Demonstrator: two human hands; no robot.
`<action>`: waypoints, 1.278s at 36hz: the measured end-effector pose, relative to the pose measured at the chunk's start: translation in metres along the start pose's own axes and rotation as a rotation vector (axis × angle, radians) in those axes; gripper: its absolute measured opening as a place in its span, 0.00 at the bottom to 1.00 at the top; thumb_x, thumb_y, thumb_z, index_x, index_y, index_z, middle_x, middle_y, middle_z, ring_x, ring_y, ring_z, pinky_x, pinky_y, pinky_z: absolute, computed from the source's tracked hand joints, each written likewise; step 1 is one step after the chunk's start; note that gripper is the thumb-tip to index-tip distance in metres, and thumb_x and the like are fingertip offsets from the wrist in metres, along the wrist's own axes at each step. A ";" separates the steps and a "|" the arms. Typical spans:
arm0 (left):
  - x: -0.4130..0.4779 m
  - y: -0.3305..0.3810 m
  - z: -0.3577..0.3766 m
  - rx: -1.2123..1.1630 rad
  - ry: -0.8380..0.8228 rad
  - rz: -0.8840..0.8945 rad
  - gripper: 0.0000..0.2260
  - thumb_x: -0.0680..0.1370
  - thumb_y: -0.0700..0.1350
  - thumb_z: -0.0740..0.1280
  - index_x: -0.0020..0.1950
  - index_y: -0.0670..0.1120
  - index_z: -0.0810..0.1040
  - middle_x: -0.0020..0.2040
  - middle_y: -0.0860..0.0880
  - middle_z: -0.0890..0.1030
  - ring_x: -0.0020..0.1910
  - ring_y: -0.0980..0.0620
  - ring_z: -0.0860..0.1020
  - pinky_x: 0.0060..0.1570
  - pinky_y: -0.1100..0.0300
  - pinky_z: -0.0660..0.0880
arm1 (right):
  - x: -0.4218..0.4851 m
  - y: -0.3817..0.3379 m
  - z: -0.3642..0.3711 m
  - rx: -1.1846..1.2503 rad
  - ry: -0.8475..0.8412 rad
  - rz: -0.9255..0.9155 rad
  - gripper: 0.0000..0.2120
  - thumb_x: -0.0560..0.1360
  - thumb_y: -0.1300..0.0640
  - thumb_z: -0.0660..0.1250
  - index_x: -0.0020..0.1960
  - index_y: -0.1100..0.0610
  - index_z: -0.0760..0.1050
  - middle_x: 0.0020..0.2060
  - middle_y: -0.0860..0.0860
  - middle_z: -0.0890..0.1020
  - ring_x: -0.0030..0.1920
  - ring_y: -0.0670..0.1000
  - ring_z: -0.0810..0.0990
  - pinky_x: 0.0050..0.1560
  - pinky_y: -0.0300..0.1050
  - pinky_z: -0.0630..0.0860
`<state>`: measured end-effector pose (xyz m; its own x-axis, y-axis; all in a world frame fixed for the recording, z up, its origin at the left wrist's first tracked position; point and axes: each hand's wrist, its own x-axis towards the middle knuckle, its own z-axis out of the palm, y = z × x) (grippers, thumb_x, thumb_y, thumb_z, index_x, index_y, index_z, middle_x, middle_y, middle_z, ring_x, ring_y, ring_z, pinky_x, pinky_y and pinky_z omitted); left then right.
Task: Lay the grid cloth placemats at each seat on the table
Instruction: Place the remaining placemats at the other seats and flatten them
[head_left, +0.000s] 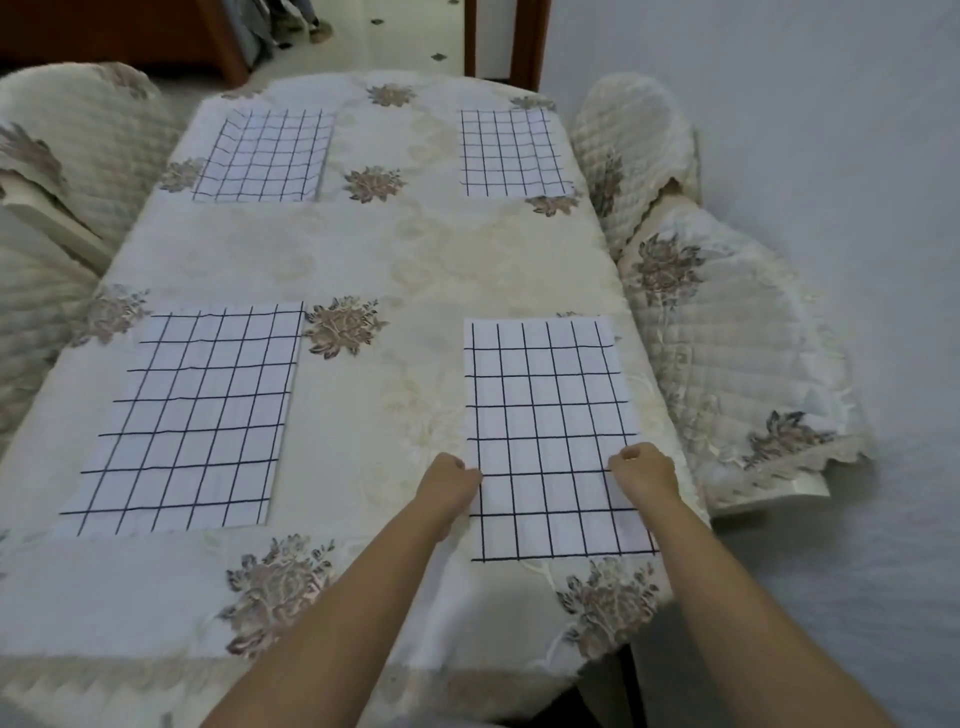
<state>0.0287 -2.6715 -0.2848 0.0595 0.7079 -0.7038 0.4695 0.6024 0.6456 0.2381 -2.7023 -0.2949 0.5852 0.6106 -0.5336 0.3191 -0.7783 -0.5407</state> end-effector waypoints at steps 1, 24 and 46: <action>0.001 0.001 0.001 -0.004 0.016 -0.008 0.12 0.76 0.37 0.58 0.36 0.48 0.60 0.34 0.48 0.60 0.30 0.52 0.57 0.31 0.59 0.52 | 0.003 0.002 -0.001 -0.025 0.006 0.010 0.17 0.76 0.56 0.63 0.63 0.61 0.72 0.63 0.60 0.72 0.56 0.59 0.75 0.49 0.44 0.71; 0.037 0.014 0.015 0.062 0.142 -0.135 0.16 0.74 0.36 0.63 0.31 0.45 0.59 0.30 0.48 0.60 0.28 0.52 0.59 0.28 0.61 0.56 | 0.047 -0.001 -0.014 -0.187 -0.108 0.022 0.16 0.73 0.61 0.67 0.31 0.59 0.63 0.29 0.53 0.68 0.30 0.51 0.67 0.37 0.43 0.67; 0.082 0.019 0.001 0.007 0.267 -0.121 0.17 0.75 0.32 0.61 0.29 0.45 0.63 0.29 0.48 0.67 0.32 0.48 0.70 0.40 0.57 0.69 | 0.067 -0.039 -0.014 -0.111 -0.110 -0.013 0.11 0.76 0.62 0.62 0.54 0.68 0.75 0.50 0.60 0.79 0.52 0.59 0.77 0.42 0.40 0.65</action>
<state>0.0432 -2.6021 -0.3299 -0.2308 0.7033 -0.6724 0.4654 0.6867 0.5585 0.2756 -2.6327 -0.3003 0.4971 0.6286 -0.5982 0.4104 -0.7777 -0.4762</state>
